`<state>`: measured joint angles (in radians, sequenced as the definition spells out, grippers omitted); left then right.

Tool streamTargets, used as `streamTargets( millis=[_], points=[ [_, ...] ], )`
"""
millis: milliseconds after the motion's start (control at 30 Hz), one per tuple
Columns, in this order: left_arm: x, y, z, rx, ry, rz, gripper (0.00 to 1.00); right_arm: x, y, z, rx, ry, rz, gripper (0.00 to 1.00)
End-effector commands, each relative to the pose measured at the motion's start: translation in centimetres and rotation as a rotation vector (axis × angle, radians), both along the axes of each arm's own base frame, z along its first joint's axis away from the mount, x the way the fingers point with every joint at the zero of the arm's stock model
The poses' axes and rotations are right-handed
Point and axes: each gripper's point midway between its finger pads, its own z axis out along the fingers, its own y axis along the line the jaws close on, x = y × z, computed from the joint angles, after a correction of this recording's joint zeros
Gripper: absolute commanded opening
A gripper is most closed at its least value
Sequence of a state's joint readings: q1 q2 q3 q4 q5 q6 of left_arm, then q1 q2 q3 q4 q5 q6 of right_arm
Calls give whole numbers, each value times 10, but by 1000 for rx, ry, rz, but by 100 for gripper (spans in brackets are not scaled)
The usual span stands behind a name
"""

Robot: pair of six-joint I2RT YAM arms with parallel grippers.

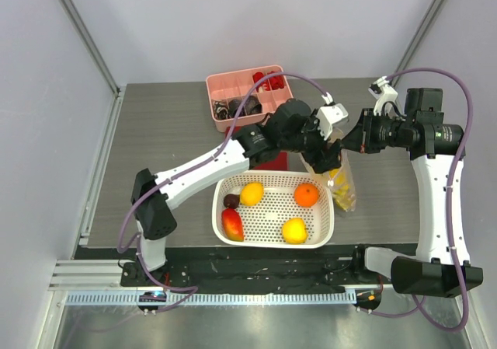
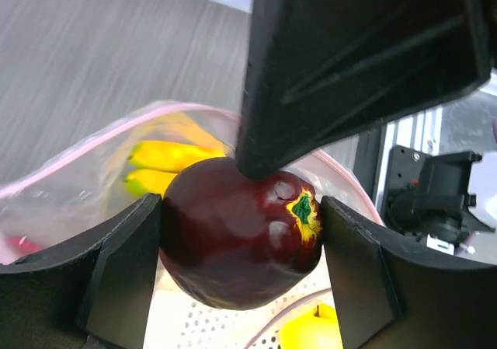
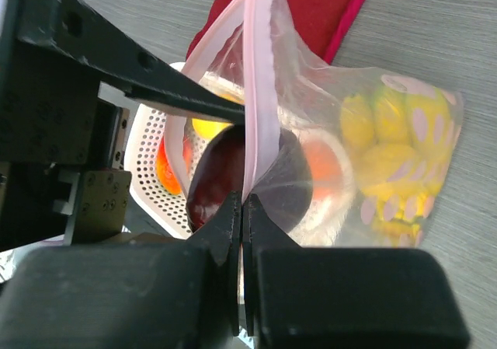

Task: Place the food in the zip-top bag and seal the zipper
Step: Place the fake fruit in the zipper food storage bag, then pick up the fake fruit from the bin.

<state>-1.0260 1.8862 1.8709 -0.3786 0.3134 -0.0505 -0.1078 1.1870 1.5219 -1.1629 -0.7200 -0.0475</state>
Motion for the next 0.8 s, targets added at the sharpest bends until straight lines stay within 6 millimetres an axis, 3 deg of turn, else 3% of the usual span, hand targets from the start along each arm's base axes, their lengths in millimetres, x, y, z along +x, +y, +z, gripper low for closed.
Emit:
streamTargets(
  millis=[0, 100, 133, 200, 233, 267, 333, 367, 500, 600, 667, 767],
  points=[
    [10, 3, 27, -30, -18, 64, 85, 1, 5, 16, 32, -45, 2, 1],
    [-9, 13, 46, -91, -18, -5, 99, 5, -1, 14, 6, -44, -38, 1],
    [-17, 20, 35, -87, 0, -29, 100, 7, -7, 11, -16, -42, -64, 1],
    [-30, 38, 69, -182, -59, -41, 100, 7, -9, 6, -11, -16, -89, 1],
    [-33, 45, 56, -159, -49, -37, 100, 7, -10, 3, -9, -8, -98, 1],
    [-38, 57, 72, -186, -71, -34, 100, 7, -10, 0, -5, 2, -101, 1],
    [-44, 70, 61, -147, -64, -34, 100, 7, -10, -2, -1, 3, -109, 1],
    [-48, 80, 66, -148, -75, -24, 100, 8, -10, -3, 0, 7, -114, 1],
    [-67, 107, 4, -39, -16, -45, 100, 12, -12, -3, 0, 6, -131, 1],
    [-78, 116, -38, 25, 22, -41, 100, 12, -13, -5, -1, 8, -137, 1],
    [-88, 112, -57, 61, 30, -59, 100, 11, -14, -7, -5, 11, -142, 1],
    [-88, 103, -86, 106, 64, -36, 100, 12, -16, -7, -9, 9, -152, 1]
  ],
)
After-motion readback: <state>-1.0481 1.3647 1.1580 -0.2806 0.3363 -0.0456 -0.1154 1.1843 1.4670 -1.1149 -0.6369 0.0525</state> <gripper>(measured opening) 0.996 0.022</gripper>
